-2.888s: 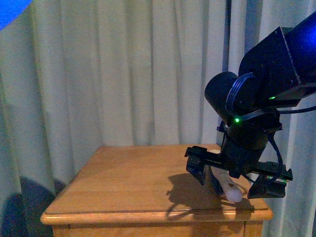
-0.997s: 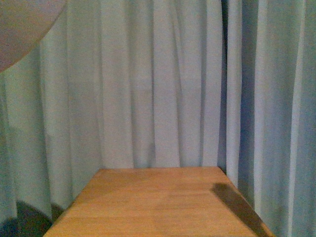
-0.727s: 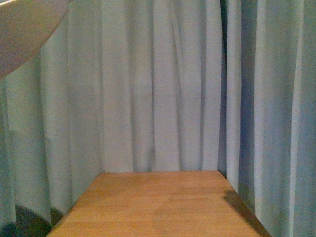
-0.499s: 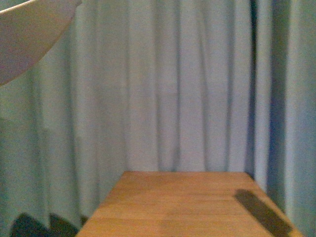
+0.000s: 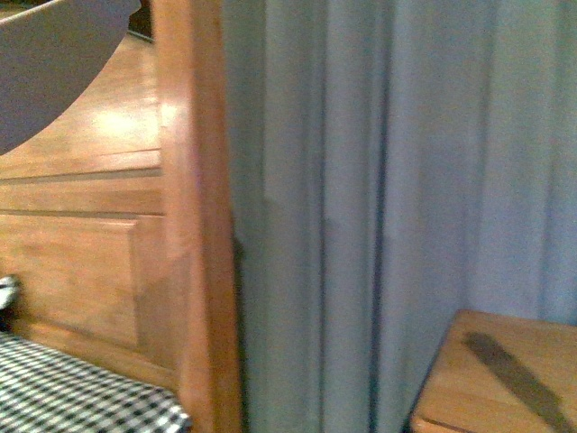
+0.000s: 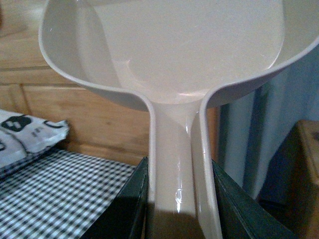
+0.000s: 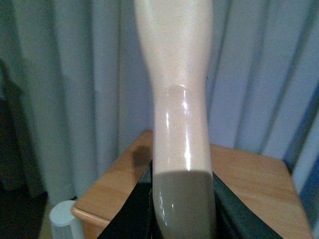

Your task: Clean up trash

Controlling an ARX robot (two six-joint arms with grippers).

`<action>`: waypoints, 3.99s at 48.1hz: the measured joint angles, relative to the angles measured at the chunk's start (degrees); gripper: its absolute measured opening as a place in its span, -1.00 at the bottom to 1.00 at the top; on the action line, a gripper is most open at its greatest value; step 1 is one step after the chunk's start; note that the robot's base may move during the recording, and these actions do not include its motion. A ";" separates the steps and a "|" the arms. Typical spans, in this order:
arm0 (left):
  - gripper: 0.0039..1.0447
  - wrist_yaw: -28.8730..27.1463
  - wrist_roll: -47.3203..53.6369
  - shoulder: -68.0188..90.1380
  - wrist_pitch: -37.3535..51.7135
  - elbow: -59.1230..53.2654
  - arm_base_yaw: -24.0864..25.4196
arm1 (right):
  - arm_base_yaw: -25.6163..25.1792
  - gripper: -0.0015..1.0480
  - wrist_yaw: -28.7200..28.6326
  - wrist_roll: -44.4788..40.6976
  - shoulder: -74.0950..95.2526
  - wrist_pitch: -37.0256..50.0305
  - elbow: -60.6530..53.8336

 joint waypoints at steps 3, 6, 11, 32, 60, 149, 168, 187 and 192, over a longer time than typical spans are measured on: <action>-0.45 -0.02 0.02 0.00 0.00 -0.04 0.00 | 0.00 -0.63 0.00 0.00 0.00 0.00 0.00; -0.45 -0.24 0.00 0.00 0.02 -0.04 0.00 | 0.00 -0.63 -0.04 0.02 0.00 0.02 0.02; -0.45 -0.04 0.02 0.00 0.00 -0.04 0.00 | 0.00 -0.63 0.02 0.04 0.00 0.02 0.02; -0.45 -0.15 0.00 0.00 0.00 -0.11 0.00 | 0.02 -0.63 -0.15 0.02 0.00 0.02 0.02; -0.45 -5.33 -4.35 4.72 -18.03 6.82 -1.57 | 0.04 -0.63 0.24 0.02 0.11 0.02 0.00; -0.46 10.29 37.18 60.35 -20.92 22.23 -7.67 | -0.31 -0.63 -16.35 -0.37 42.01 -31.04 29.83; -0.46 10.32 37.20 60.37 -20.96 22.23 -7.67 | 0.44 -0.63 -17.09 -4.57 78.64 -31.10 50.49; -0.46 10.32 37.22 60.37 -20.96 22.23 -7.67 | 1.05 -0.63 -20.85 -8.96 84.78 -35.04 55.15; -0.46 10.32 37.22 60.37 -20.96 22.23 -7.67 | 1.38 -0.63 -27.36 -10.58 84.21 -38.73 55.87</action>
